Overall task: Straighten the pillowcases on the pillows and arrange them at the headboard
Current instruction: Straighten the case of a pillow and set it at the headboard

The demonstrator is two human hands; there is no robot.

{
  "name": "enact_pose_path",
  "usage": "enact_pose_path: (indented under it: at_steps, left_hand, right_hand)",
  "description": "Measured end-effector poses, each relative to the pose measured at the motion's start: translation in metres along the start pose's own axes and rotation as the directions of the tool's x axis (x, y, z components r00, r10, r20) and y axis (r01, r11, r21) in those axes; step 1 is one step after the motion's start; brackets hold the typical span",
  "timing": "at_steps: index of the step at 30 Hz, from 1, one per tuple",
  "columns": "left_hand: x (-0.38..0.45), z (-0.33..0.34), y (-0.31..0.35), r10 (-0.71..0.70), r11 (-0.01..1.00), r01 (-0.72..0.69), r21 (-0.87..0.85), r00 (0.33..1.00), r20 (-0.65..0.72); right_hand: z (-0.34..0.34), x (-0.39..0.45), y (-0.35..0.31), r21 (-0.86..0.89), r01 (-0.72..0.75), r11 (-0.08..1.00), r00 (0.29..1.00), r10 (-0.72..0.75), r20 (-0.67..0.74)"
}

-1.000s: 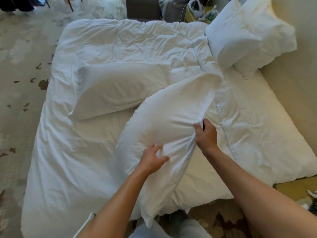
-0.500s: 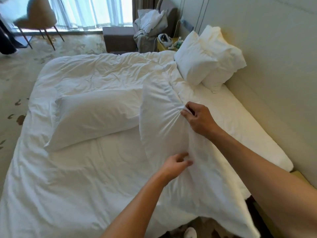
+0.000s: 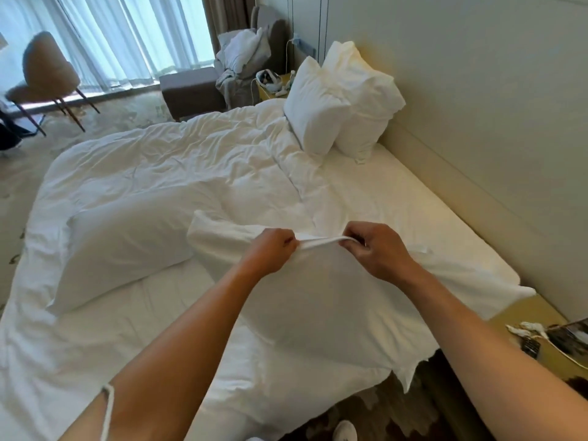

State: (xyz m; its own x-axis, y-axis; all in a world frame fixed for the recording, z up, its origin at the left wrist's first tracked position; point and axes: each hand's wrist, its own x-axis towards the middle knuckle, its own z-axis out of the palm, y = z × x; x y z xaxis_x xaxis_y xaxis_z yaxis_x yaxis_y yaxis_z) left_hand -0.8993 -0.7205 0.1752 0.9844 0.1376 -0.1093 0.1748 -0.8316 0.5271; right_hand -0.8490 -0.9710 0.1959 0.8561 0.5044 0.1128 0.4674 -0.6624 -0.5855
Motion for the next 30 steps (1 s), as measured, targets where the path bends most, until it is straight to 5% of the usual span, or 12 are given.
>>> enact_pose_path:
  at_steps: [9, 16, 21, 24, 30]
  left_hand:
    - [-0.017, 0.051, 0.041, -0.031, 0.999, 0.033, 0.012, 0.983, -0.181]
    - [-0.018, 0.048, 0.038, -0.080, 0.997, 0.078, -0.030, 0.993, -0.086]
    - [-0.010, 0.048, 0.025, -0.086, 0.994, 0.082, -0.066, 0.994, -0.067]
    - [0.006, 0.047, 0.018, -0.086, 0.992, 0.078, -0.104, 0.994, -0.073]
    - [0.050, 0.055, 0.009, -0.152, 0.953, 0.117, -0.280, 0.982, -0.109]
  right_hand:
    - [0.005, -0.036, 0.084, -0.004, -0.126, 0.992, 0.988, 0.125, -0.087]
    - [0.003, -0.064, 0.100, -0.152, -0.234, 0.960, 0.968, 0.216, -0.127]
    - [0.011, -0.052, 0.089, 0.084, -0.278, 0.957, 0.933, 0.290, -0.213]
    - [0.017, -0.039, 0.085, 0.084, -0.280, 0.956, 0.924, 0.293, -0.246]
    - [0.023, -0.006, 0.088, 0.186, -0.351, 0.918, 0.925, 0.371, -0.088]
